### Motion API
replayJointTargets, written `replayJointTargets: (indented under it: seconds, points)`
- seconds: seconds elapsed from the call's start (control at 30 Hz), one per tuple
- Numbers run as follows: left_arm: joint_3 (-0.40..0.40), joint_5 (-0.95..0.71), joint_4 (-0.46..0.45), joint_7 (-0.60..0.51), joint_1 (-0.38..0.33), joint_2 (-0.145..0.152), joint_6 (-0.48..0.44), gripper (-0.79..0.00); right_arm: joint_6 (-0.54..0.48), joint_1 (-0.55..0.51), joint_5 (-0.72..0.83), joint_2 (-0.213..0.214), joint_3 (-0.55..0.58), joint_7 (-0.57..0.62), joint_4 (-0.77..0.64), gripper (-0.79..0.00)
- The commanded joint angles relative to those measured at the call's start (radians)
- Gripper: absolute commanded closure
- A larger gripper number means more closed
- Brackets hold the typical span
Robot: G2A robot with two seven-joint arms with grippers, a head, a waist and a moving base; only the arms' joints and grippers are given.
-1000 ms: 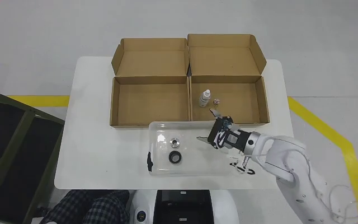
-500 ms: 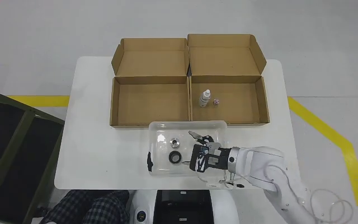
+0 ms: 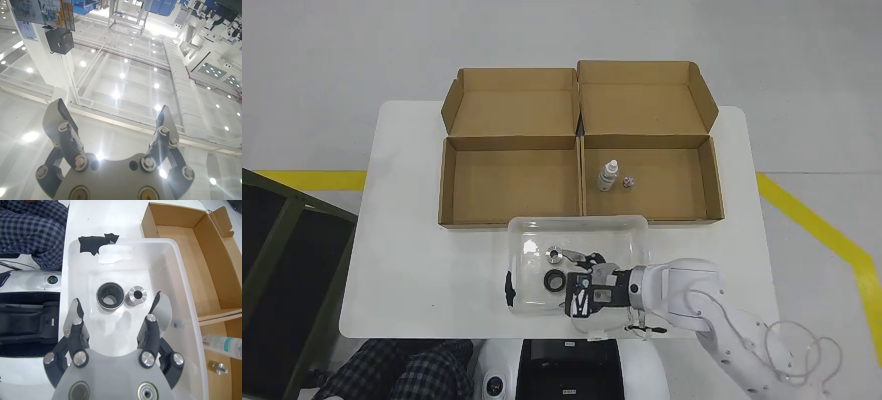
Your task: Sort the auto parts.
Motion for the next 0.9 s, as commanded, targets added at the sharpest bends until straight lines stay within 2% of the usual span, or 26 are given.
replayJointTargets:
  seconds: [0.0, 0.23, 0.47, 0.87]
  points:
    - [0.000, 0.000, 0.000, 0.000, 0.000, 0.000, 0.000, -0.785, -0.004, 0.015, 0.000, -0.004, -0.017, -0.001, 0.021, -0.619]
    - [0.000, 0.000, 0.000, 0.000, 0.000, 0.000, 0.000, -0.785, -0.008, 0.068, -0.003, -0.019, -0.069, 0.009, 0.075, -0.594]
    - [0.000, 0.000, 0.000, 0.000, 0.000, 0.000, 0.000, -0.785, -0.012, 0.103, -0.013, -0.032, -0.116, 0.012, 0.108, -0.529]
    - [0.000, 0.000, 0.000, 0.000, 0.000, 0.000, 0.000, -0.785, -0.004, 0.147, -0.016, -0.051, -0.165, 0.010, 0.154, -0.496]
